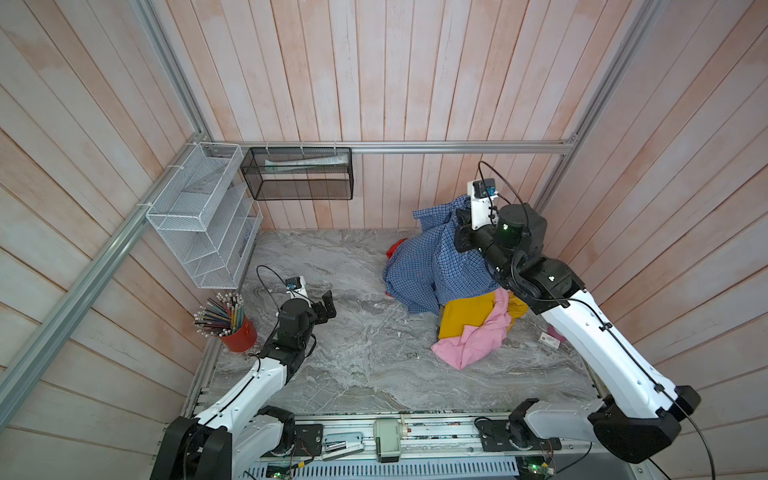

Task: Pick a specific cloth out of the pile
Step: 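Lift the blue checked shirt high above the pile with the right gripper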

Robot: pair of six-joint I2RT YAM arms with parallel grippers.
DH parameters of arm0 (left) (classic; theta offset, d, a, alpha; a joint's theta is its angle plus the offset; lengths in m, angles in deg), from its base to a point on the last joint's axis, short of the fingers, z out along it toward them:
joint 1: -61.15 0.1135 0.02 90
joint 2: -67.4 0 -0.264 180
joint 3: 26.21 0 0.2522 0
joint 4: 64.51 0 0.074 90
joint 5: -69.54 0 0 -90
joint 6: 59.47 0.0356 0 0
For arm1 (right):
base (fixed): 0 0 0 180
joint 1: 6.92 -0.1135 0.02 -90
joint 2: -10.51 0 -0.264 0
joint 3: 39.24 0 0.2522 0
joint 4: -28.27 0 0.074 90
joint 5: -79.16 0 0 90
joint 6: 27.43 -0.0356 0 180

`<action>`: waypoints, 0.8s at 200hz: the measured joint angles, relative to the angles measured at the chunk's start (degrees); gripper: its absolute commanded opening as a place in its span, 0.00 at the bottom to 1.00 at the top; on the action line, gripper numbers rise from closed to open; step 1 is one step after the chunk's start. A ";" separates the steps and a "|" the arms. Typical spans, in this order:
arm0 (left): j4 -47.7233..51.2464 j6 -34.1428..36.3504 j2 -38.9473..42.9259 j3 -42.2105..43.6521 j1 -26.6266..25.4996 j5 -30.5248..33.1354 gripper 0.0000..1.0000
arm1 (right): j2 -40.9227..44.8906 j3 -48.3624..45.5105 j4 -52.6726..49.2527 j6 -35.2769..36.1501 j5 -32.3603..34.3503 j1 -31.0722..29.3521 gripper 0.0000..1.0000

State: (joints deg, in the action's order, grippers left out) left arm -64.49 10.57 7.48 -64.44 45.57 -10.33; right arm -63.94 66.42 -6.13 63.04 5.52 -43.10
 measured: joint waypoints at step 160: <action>-5.46 -1.29 2.73 -0.04 -1.38 -3.43 1.00 | -13.66 14.08 21.77 -15.15 -32.04 -0.13 0.00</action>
State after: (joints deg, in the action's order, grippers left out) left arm -69.95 9.28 10.21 -64.48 44.20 -13.76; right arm -77.61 80.50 15.64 47.89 -26.52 -43.23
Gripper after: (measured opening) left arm 0.999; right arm 0.057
